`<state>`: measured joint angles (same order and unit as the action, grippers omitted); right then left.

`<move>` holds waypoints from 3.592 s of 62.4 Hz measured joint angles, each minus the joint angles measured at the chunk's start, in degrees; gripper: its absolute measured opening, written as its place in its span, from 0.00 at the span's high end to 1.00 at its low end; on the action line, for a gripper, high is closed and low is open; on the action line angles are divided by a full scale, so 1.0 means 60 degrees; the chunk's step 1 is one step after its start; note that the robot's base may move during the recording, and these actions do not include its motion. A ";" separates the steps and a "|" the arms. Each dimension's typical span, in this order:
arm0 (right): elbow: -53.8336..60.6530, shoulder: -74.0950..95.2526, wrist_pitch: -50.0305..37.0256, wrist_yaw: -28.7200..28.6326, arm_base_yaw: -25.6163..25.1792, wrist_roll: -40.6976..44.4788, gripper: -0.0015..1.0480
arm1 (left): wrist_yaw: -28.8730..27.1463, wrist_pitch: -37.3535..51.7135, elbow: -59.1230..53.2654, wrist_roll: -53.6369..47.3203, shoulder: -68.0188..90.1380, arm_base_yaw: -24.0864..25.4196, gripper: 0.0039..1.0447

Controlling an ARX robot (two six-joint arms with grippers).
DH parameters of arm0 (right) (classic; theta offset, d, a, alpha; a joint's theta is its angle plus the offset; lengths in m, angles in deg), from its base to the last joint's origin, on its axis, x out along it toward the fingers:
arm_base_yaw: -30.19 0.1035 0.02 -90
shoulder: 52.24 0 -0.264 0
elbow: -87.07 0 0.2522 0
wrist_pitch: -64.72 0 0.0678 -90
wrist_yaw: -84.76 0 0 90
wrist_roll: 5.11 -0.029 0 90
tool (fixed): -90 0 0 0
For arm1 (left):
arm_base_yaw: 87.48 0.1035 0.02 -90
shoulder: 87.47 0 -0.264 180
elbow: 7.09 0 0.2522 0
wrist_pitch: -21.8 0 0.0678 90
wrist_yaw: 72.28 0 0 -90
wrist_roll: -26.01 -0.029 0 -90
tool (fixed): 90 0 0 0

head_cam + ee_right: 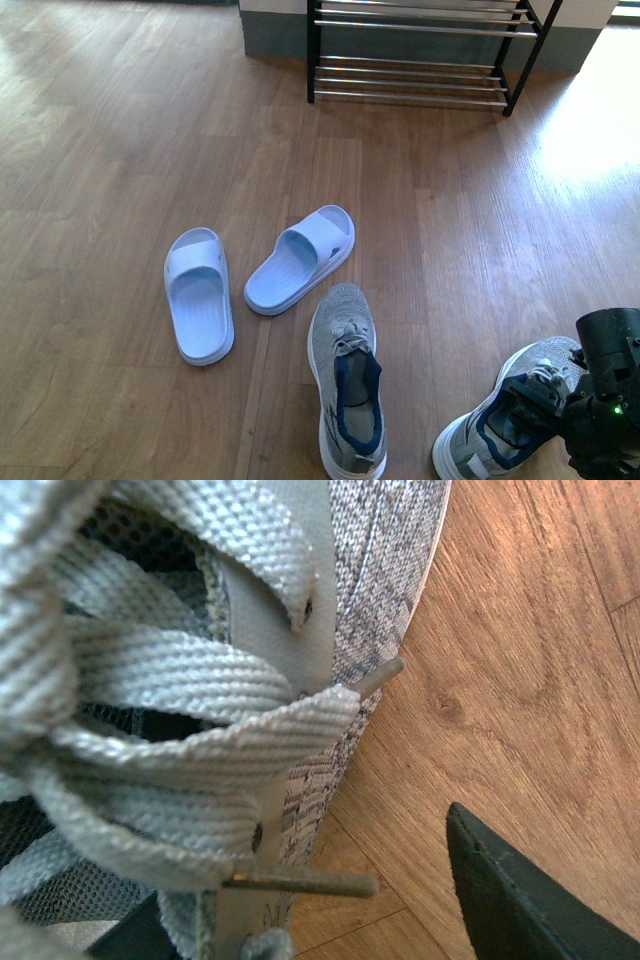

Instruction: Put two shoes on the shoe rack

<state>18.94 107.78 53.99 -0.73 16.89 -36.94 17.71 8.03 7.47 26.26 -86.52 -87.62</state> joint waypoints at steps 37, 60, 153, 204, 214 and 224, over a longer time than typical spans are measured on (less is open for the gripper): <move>0.2364 -0.2834 -0.2554 -0.0681 -0.0084 0.1963 0.97 | 0.0000 0.0000 0.0000 0.0000 0.0000 0.0000 0.09; 0.4670 -0.8695 -0.1475 -0.1537 -0.0670 0.3300 0.97 | 0.0000 0.0000 0.0000 0.0000 0.0000 0.0000 0.09; 0.6459 -1.5875 0.0743 -0.2444 -0.1421 0.3785 0.97 | -0.0022 0.0000 0.0000 0.0000 0.0000 0.0000 0.09; 0.6473 -1.5875 0.0732 -0.2430 -0.1475 0.3785 0.97 | 0.0004 0.0000 0.0000 0.0000 0.0000 0.0000 0.09; 0.6473 -1.5875 0.0732 -0.2430 -0.1475 0.3785 0.97 | -0.3566 -0.1483 0.0332 0.0281 0.0772 -0.1005 0.09; 0.6473 -1.5875 0.0732 -0.2430 -0.1475 0.3785 0.97 | -0.4011 -0.1541 0.0408 0.0452 0.0856 -0.1111 0.09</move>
<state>57.78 12.53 58.39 -15.31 8.04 -14.24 -6.36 -1.22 9.91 28.97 -81.38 -94.29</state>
